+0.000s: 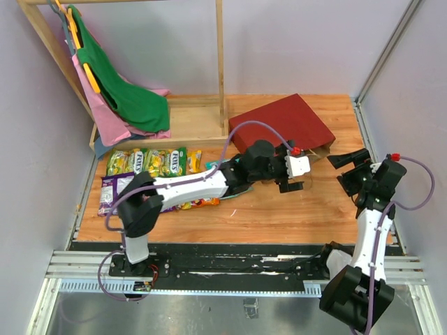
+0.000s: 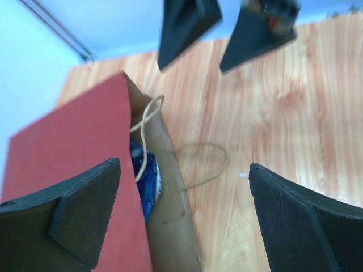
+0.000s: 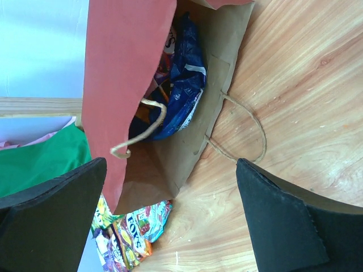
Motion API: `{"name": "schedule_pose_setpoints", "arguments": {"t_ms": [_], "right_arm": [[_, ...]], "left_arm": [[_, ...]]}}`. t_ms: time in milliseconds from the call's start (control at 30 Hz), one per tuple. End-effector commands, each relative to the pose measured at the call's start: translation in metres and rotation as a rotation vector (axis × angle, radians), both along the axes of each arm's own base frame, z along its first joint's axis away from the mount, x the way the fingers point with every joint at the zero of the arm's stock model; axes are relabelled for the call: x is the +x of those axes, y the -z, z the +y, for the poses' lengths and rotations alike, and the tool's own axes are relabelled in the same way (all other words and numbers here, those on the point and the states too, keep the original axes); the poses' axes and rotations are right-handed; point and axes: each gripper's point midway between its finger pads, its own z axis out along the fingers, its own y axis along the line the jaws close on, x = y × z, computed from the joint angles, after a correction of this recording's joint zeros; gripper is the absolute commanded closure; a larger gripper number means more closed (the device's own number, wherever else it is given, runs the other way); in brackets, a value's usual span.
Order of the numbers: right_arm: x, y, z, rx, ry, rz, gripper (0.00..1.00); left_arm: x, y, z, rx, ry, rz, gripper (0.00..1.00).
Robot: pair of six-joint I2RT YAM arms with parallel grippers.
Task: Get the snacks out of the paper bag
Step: Adjust the paper bag at the center of the board.
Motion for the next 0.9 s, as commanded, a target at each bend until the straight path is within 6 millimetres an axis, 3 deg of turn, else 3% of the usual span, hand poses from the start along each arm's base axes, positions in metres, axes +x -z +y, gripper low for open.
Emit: {"name": "schedule_pose_setpoints", "arguments": {"t_ms": [0, 433, 667, 800, 833, 867], "right_arm": [[0.004, -0.001, -0.001, -0.012, -0.031, -0.026, 0.02], [0.002, -0.004, -0.005, -0.014, -0.036, -0.031, 0.02], [0.0, -0.003, -0.008, -0.014, -0.035, -0.034, 0.02], [0.0, -0.003, -0.007, -0.012, -0.038, -0.035, 0.02], [0.0, -0.003, -0.008, -0.012, -0.039, -0.037, 0.02], [0.0, -0.004, -0.007, -0.012, -0.04, -0.038, 0.02]], "left_arm": [[-0.02, -0.074, 0.006, -0.206, 0.067, -0.069, 0.0], [0.03, -0.021, -0.043, -0.059, -0.013, -0.092, 0.0], [0.039, 0.0, -0.066, -0.043, 0.006, -0.077, 0.05], [0.049, -0.002, -0.071, -0.075, -0.012, -0.084, 0.41], [0.051, -0.003, -0.071, -0.084, -0.016, -0.074, 0.57], [0.054, -0.005, -0.07, -0.095, -0.027, -0.066, 0.89]]}}
